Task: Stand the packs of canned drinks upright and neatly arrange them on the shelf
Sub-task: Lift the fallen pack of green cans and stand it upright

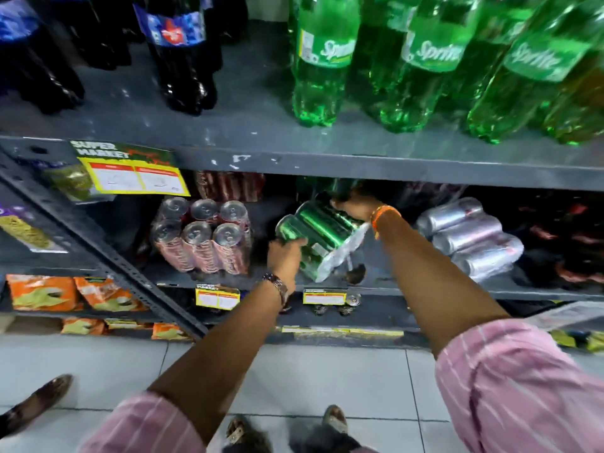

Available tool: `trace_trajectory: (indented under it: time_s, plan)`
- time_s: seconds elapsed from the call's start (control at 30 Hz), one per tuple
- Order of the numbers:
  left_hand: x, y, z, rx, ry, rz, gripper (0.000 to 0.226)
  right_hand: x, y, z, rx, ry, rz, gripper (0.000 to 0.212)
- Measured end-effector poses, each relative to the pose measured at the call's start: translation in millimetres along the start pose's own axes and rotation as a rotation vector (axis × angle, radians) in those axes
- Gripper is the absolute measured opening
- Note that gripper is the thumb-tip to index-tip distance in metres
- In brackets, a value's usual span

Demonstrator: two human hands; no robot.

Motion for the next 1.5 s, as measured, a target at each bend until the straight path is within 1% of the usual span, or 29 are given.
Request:
trace_trajectory:
  time_s: [0.03, 0.07, 0.1, 0.13, 0.17, 0.2, 0.23, 0.3, 0.33, 0.43, 0.5, 0.53, 0.6, 0.63, 0.67, 0.7, 0.77, 0.8, 0.9, 1.0, 1.07, 1.17, 1.23, 1.27, 1.33, 1.37, 1.4, 1.43, 1.5]
  plan:
    - [4.4, 4.6, 0.2, -0.017, -0.031, 0.025, 0.060, 0.6, 4.2, 1.2, -0.011, -0.018, -0.044, 0.068]
    - [8.0, 7.3, 1.8, -0.040, -0.047, 0.052, 0.056, 0.1, 6.3, 1.4, -0.026, -0.032, -0.073, 0.067]
    - [10.8, 5.2, 5.3, -0.068, -0.043, 0.084, 0.050, 1.3, 9.1, 2.4, -0.030, -0.033, -0.092, 0.060]
    - [12.4, 4.7, 7.7, -0.095, -0.048, 0.094, 0.041, 2.8, 12.9, 4.0, -0.041, -0.035, -0.112, 0.047]
    - [13.8, 6.3, 9.2, -0.121, -0.066, 0.076, 0.032, 4.4, 16.8, 4.9, -0.046, -0.030, -0.133, 0.037]
    - [16.7, 6.0, 9.8, -0.144, -0.099, 0.048, 0.024, 5.3, 16.9, 5.8, -0.061, -0.020, -0.143, 0.033]
    - [18.8, 5.5, 8.4, -0.167, -0.115, 0.042, 0.021, 6.5, 17.7, 7.5, -0.062, 0.004, -0.144, 0.041]
    - [21.9, 1.0, 5.9, -0.174, -0.093, 0.033, 0.021, 6.9, 14.8, 10.7, -0.062, 0.051, -0.126, 0.066]
    - [21.4, -1.9, 6.2, -0.166, -0.081, 0.031, 0.017, 7.1, 13.8, 13.3, -0.062, 0.088, -0.107, 0.069]
    - [18.7, -6.1, 7.5, -0.125, -0.067, 0.041, 0.017, 5.4, 7.9, 21.3, -0.055, 0.230, -0.080, 0.060]
    - [17.6, -4.3, 9.5, -0.077, -0.037, 0.056, 0.032, 0.5, 3.5, 24.8, -0.052, 0.298, -0.065, 0.059]
    - [18.6, -3.4, 10.9, -0.044, -0.012, 0.056, 0.035, -2.6, -0.7, 27.6, -0.062, 0.332, -0.047, 0.060]
    - [22.2, -2.7, 15.7, 0.042, 0.046, 0.047, 0.029, -6.6, -8.5, 31.7, -0.063, 0.432, 0.007, 0.068]
    - [23.8, -3.1, 17.9, 0.080, 0.070, 0.040, 0.026, -8.8, -12.9, 35.0, -0.067, 0.468, 0.049, 0.077]
    - [24.2, -1.6, 19.3, 0.117, 0.096, 0.046, 0.026, -7.0, -11.8, 42.6, -0.082, 0.497, 0.105, 0.081]
    - [23.9, -0.1, 19.6, 0.149, 0.124, 0.064, 0.031, -4.6, -12.2, 49.6, -0.115, 0.525, 0.149, 0.079]
    - [20.8, 7.2, 14.8, 0.198, 0.180, 0.113, 0.039, 4.7, -15.9, 64.0, -0.174, 0.523, 0.203, 0.061]
    - [18.9, 10.3, 11.6, 0.227, 0.216, 0.135, 0.041, 3.4, -33.9, 58.7, -0.192, 0.510, 0.230, 0.054]
    - [14.1, 1.8, 3.6, 0.317, 0.361, 0.178, 0.051, 16.7, -59.9, 66.4, -0.209, 0.529, 0.263, 0.041]
    - [9.9, -8.5, -8.9, 0.414, 0.454, 0.198, 0.051, 31.8, -72.4, 75.1, -0.224, 0.552, 0.275, 0.044]
    - [9.0, -12.7, -20.3, 0.462, 0.470, 0.218, 0.051, 39.4, -77.1, 81.5, -0.226, 0.561, 0.273, 0.046]
    - [8.0, -14.5, -35.7, 0.460, 0.465, 0.200, 0.053, 48.0, -82.3, 92.8, -0.215, 0.548, 0.264, 0.048]
    - [5.5, -14.5, -39.5, 0.466, 0.505, 0.202, 0.062, 52.9, -86.8, 98.6, -0.215, 0.550, 0.260, 0.050]
    - [5.1, -15.3, -38.2, 0.470, 0.522, 0.201, 0.074, 53.5, -89.2, 99.7, -0.217, 0.543, 0.260, 0.050]
    - [4.4, -18.7, -28.3, 0.430, 0.495, 0.169, 0.106, 50.9, -94.9, 97.7, -0.205, 0.510, 0.262, 0.052]
    - [4.9, -20.6, -20.3, 0.411, 0.484, 0.131, 0.114, 49.6, -97.1, 96.8, -0.195, 0.491, 0.267, 0.054]
    - [5.5, -20.3, -11.7, 0.418, 0.483, 0.085, 0.115, 49.2, -99.7, 95.9, -0.179, 0.480, 0.282, 0.058]
    - [7.1, -22.1, -1.3, 0.435, 0.496, 0.043, 0.111, 48.9, -103.2, 94.3, -0.158, 0.469, 0.314, 0.065]
    - [11.1, -23.4, 20.0, 0.455, 0.478, -0.019, 0.097, 48.4, -111.2, 89.8, -0.105, 0.473, 0.440, 0.076]
Point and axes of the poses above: each hand's wrist, its own y-axis towards the middle knuckle, its own x-axis out of the palm, z = x × y, the point moved 2 cm from there along y, towards the middle knuckle, and after that the axes turned 8 degrees about -x, right-handed, at the moved point
